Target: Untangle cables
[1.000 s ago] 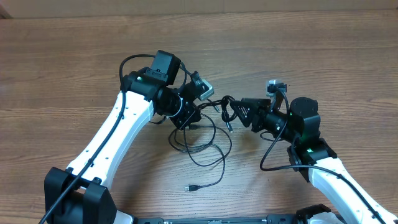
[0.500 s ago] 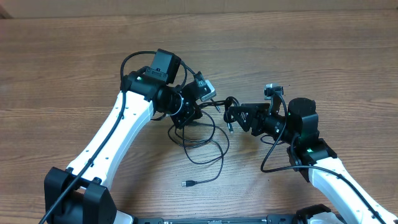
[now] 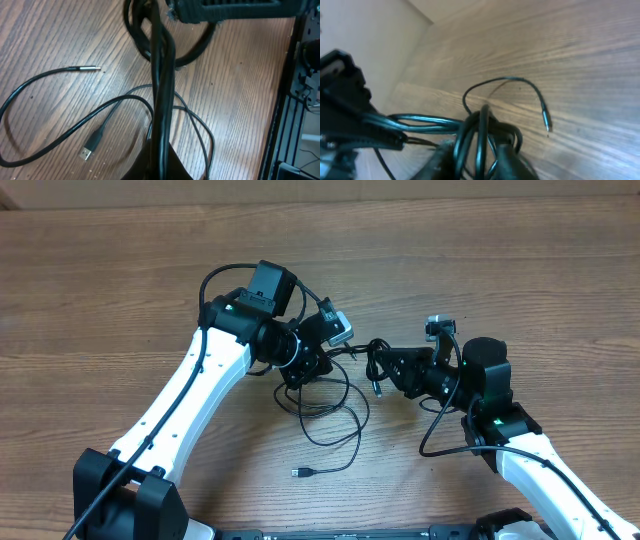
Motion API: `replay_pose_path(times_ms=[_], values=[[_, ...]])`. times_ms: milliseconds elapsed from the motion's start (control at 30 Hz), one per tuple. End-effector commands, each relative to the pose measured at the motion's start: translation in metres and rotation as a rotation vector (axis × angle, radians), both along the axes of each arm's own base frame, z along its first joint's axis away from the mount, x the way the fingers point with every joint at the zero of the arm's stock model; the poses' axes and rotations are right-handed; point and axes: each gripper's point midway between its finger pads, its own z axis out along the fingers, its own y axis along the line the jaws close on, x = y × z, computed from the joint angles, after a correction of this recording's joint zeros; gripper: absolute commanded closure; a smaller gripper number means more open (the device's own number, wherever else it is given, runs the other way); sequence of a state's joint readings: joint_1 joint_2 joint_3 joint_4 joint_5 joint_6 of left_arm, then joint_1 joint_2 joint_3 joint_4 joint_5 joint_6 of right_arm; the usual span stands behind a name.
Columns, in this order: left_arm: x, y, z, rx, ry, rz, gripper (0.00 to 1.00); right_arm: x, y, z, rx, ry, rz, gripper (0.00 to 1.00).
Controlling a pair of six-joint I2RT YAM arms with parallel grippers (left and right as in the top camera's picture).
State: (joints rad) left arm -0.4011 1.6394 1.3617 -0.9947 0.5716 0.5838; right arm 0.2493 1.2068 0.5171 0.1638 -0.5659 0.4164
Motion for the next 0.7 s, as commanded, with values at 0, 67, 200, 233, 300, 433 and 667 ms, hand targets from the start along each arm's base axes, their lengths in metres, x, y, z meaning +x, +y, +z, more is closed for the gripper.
replay_pose_path(times_ms=[0, 67, 200, 233, 300, 433, 667], values=[[-0.004, -0.007, 0.000, -0.032, 0.005, -0.038, 0.96, 0.006, -0.003, 0.010, -0.002, -0.035, -0.026, 0.92], [-0.004, -0.007, 0.000, -0.031, 0.005, -0.038, 0.96, 0.006, -0.003, 0.011, -0.002, -0.035, -0.025, 0.96], [-0.003, -0.005, -0.001, -0.019, 0.003, -0.031, 0.96, 0.005, 0.000, 0.015, 0.015, -0.047, -0.005, 0.96], [-0.002, -0.004, -0.002, -0.009, 0.001, -0.025, 0.96, 0.004, 0.002, 0.019, 0.026, -0.058, 0.010, 0.96], [0.002, 0.002, -0.006, 0.032, 0.000, 0.015, 0.96, 0.002, 0.007, 0.026, 0.058, -0.073, 0.033, 0.96], [0.014, 0.018, -0.015, 0.130, 0.003, 0.140, 0.96, 0.002, 0.013, 0.043, 0.113, -0.116, 0.061, 0.96], [0.024, 0.021, -0.015, 0.140, 0.031, 0.276, 0.96, 0.007, 0.014, 0.065, 0.179, -0.164, 0.049, 0.96]])
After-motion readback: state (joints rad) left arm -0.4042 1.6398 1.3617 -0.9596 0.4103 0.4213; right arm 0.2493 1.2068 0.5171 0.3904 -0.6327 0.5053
